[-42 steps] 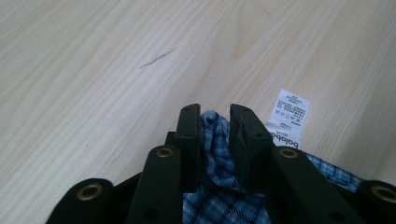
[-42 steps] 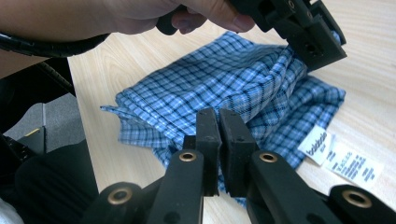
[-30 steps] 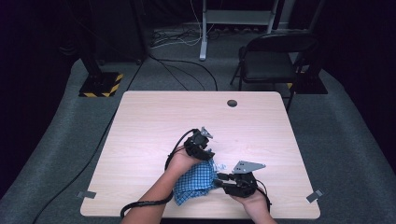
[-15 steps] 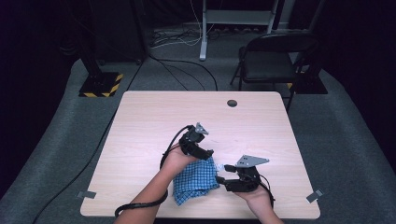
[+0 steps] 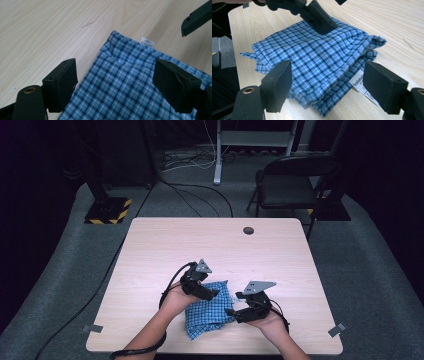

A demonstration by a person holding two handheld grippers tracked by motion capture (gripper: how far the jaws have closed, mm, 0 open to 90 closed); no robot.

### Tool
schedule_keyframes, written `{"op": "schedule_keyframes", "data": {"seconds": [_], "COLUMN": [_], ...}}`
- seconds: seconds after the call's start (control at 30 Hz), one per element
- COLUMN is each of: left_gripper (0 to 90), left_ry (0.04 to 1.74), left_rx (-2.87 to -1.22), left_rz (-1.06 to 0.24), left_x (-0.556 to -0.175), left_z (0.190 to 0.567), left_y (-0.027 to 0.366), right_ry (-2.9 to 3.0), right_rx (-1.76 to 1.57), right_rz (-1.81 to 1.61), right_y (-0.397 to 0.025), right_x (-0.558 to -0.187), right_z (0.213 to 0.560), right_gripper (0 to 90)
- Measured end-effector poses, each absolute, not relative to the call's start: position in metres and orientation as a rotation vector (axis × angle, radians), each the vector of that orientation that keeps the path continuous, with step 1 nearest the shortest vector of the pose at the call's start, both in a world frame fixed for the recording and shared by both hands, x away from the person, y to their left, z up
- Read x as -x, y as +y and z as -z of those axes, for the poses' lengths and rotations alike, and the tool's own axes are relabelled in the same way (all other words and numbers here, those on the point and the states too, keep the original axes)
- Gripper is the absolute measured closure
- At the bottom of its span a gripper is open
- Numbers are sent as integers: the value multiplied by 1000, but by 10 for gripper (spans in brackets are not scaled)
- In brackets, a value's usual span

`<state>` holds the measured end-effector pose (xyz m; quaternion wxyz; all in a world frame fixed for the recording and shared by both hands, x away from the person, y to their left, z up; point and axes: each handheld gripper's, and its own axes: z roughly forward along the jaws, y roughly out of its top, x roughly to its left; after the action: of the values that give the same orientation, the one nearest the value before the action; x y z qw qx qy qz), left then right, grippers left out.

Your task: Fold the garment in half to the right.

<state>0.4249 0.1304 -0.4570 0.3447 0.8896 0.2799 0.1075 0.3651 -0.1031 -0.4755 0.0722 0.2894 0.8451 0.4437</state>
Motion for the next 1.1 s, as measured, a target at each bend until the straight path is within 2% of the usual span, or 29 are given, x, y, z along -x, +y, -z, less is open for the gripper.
{"op": "schedule_keyframes", "data": {"seconds": [0.43,0.67,0.9,1.1], "left_gripper": [187,172,168,167], "left_ry": [743,757,750,751], "left_rx": [-2311,-2319,-2341,-2336], "left_rz": [-259,-260,-278,-307], "left_x": [-418,-422,-422,-421], "left_z": [478,489,498,490], "left_y": [146,145,144,148], "right_ry": [2602,2645,2666,2662], "right_rx": [-736,-732,-781,-812], "right_rz": [-1280,-1226,-1167,-1122], "right_y": [-64,-43,-46,-62], "right_x": [-375,-388,-395,-395], "right_z": [473,486,501,503], "right_gripper": [176,165,159,157]}}
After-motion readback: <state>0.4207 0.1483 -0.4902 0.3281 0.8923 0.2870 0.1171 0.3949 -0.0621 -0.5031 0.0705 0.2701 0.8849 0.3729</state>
